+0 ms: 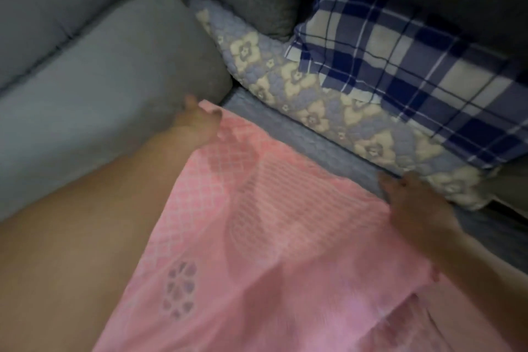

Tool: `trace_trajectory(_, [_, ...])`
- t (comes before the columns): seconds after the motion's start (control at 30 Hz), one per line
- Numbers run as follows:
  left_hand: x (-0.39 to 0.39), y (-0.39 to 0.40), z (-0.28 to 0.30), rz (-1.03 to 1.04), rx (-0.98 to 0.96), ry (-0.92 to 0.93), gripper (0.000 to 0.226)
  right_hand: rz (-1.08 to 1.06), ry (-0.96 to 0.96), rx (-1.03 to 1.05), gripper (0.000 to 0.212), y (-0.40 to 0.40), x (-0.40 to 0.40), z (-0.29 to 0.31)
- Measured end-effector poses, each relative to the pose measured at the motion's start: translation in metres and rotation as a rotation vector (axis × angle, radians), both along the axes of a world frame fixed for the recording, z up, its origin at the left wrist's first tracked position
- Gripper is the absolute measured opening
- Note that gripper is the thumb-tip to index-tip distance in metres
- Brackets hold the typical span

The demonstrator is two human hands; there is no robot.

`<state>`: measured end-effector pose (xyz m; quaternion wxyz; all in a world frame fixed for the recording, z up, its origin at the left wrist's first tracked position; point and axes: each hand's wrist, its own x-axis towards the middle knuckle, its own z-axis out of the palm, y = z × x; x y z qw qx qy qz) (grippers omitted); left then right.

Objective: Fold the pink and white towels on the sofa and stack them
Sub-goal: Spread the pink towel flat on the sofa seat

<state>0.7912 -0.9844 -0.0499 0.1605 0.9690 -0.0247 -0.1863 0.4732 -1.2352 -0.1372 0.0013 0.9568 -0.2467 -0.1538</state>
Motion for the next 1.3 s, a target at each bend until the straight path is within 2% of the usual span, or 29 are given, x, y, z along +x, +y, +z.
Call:
trace_trajectory(0.03, [-0.015,-0.002,-0.006,-0.062,0.083,0.068,0.079,-0.122,0.087,0.041,0.063,0.011,0.006,0.002])
trace_trajectory(0.07, [-0.031,-0.001,-0.019,-0.183,0.129,0.147,0.084,-0.184,0.093,0.087,0.063,0.025,0.012,0.008])
trace_trajectory(0.1, [-0.057,0.004,-0.032,-0.285,0.197,0.248,0.086,-0.182,0.079,0.133,0.063,0.038,0.015,0.008])
trace_trajectory(0.17, [-0.092,0.02,-0.065,-0.435,0.317,0.356,0.083,-0.043,0.0,0.181,0.063,0.057,0.011,0.002])
trace_trajectory(0.2, [-0.101,0.027,-0.075,-0.473,0.353,0.378,0.08,-0.02,0.069,0.216,0.064,0.061,0.008,0.002])
trace_trajectory(0.27, [-0.103,0.034,-0.09,-0.521,0.328,0.302,0.07,-0.065,0.082,0.265,0.066,0.05,0.011,-0.016])
trace_trajectory(0.33, [-0.098,0.031,-0.101,-0.54,0.251,0.142,0.061,-0.285,-0.011,0.355,0.065,0.03,0.016,-0.035])
trace_trajectory(0.4, [-0.086,0.022,-0.106,-0.57,0.175,-0.008,0.066,-0.385,-0.076,0.496,0.054,0.016,0.016,-0.042])
trace_trajectory(0.47, [-0.075,0.008,-0.108,-0.689,0.176,-0.086,0.079,-0.211,-0.16,0.5,0.033,0.019,0.004,-0.042])
trace_trajectory(0.53, [-0.071,-0.009,-0.107,-0.837,0.239,-0.169,0.091,0.185,-0.328,0.38,0.018,0.035,-0.016,-0.038])
trace_trajectory(0.6, [-0.069,-0.022,-0.105,-1.045,0.33,-0.273,0.091,0.529,-0.321,0.335,0.011,0.056,-0.04,-0.043])
trace_trajectory(0.63, [-0.068,-0.025,-0.107,-1.198,0.392,-0.304,0.083,0.635,-0.293,0.322,0.009,0.063,-0.05,-0.053])
trace_trajectory(0.7, [-0.069,-0.025,-0.112,-1.478,0.458,-0.334,0.062,0.666,-0.236,0.358,0.018,0.064,-0.058,-0.064])
trace_trajectory(0.77, [-0.072,-0.016,-0.113,-1.593,0.542,-0.265,0.065,0.521,-0.28,0.43,0.01,0.061,-0.056,-0.069])
trace_trajectory(0.83, [-0.08,-0.001,-0.113,-1.6,0.624,-0.072,0.075,0.3,-0.352,0.591,0.029,0.06,-0.049,-0.067])
trace_trajectory(0.87, [-0.083,0.008,-0.113,-1.562,0.587,0.009,0.084,0.175,-0.369,0.646,0.03,0.06,-0.048,-0.067])
trace_trajectory(0.93, [-0.082,0.024,-0.106,-1.418,0.476,0.141,0.091,-0.016,-0.318,0.628,0.013,0.058,-0.049,-0.07])
trace_trajectory(0.97, [-0.077,0.033,-0.103,-1.344,0.396,0.176,0.082,-0.068,-0.304,0.593,0.022,0.059,-0.05,-0.07])
trace_trajectory(1.0, [-0.071,0.042,-0.103,-1.293,0.358,0.174,0.062,-0.057,-0.306,0.543,0.027,0.058,-0.052,-0.071])
trace_trajectory(1.03, [-0.062,0.051,-0.105,-1.289,0.401,0.152,0.043,-0.001,-0.331,0.456,0.023,0.055,-0.054,-0.072])
trace_trajectory(1.07, [-0.054,0.057,-0.103,-1.288,0.502,0.173,0.037,0.056,-0.35,0.382,0.021,0.052,-0.058,-0.072])
trace_trajectory(1.1, [-0.049,0.062,-0.1,-1.282,0.605,0.211,0.042,0.09,-0.376,0.306,0.024,0.049,-0.061,-0.071])
trace_trajectory(1.17, [-0.045,0.065,-0.093,-1.291,0.682,0.287,0.038,0.162,-0.378,0.21,0.027,0.045,-0.069,-0.073])
trace_trajectory(1.27, [-0.055,0.064,-0.096,-1.55,0.58,0.123,0.021,0.311,-0.378,0.144,0.025,0.048,-0.076,-0.075])
trace_trajectory(1.3, [-0.064,0.064,-0.098,-1.524,0.496,0.146,0.017,0.326,-0.392,0.143,0.024,0.049,-0.076,-0.073])
